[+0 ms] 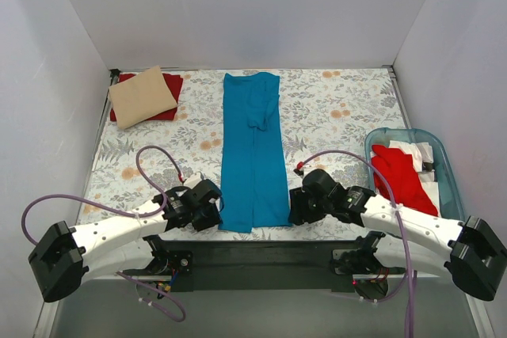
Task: Fold and stack the t-shirts
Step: Fold the tshirt
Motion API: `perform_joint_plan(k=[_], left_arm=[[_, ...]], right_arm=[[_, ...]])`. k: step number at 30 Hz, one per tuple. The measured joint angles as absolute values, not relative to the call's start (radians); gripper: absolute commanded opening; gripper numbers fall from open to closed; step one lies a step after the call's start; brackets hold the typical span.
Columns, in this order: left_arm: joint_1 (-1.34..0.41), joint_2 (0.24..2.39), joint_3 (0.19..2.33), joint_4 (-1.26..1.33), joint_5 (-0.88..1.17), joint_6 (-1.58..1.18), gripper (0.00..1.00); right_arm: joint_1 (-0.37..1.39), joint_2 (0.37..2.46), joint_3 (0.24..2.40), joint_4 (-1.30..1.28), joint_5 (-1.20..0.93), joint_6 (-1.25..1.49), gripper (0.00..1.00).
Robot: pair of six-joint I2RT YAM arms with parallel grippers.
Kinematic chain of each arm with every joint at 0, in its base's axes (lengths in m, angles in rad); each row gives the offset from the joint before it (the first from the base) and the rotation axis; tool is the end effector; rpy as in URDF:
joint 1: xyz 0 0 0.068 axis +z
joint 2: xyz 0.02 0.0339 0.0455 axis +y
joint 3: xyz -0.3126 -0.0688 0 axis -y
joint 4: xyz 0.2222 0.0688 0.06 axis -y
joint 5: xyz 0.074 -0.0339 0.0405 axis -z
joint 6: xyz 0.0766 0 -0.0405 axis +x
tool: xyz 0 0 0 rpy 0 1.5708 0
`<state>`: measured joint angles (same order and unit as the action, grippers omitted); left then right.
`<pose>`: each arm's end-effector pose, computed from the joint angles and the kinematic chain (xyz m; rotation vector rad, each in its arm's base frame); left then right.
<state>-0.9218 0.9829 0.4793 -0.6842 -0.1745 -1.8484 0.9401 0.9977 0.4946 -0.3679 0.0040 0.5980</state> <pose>0.0868 -0.0924 0.1803 -1.3212 2.5362 -0.4986 0.1011 0.1380 0.2064 -0.4341 2.5238 0.6462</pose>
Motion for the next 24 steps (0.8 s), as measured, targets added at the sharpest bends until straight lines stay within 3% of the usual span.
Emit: perform_joint_plan(k=[17,24], left_arm=[[-0.911,0.97,0.381,-0.493,-0.125,-1.879,0.22],[-0.911,0.982,0.371,-0.463,-0.107,-1.879,0.03]], right_arm=[[0.832,1.041,0.387,-0.212,-0.165,0.665,0.53],[0.832,1.073,0.376,-0.148,-0.211,0.702,0.51]])
